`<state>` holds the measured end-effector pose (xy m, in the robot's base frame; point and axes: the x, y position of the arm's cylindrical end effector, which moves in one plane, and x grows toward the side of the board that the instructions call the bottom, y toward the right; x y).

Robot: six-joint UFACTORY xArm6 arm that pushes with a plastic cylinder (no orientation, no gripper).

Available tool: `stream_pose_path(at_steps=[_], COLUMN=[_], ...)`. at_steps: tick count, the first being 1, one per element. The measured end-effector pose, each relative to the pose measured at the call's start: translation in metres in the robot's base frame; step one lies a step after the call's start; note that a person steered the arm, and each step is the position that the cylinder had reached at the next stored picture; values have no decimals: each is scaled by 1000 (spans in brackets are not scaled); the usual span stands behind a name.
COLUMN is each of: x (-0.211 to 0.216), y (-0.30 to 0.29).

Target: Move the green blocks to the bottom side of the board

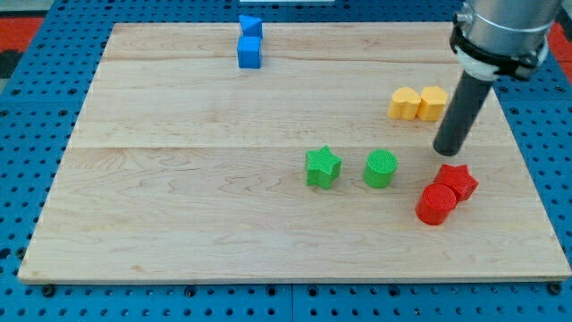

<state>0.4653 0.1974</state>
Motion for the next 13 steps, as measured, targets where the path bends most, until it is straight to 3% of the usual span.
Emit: stream_pose_path(at_steps=[2,5,7,11,12,13], x=[26,12,-46,39,45,18], y=[-77,-168,-158,-221,-243,-231])
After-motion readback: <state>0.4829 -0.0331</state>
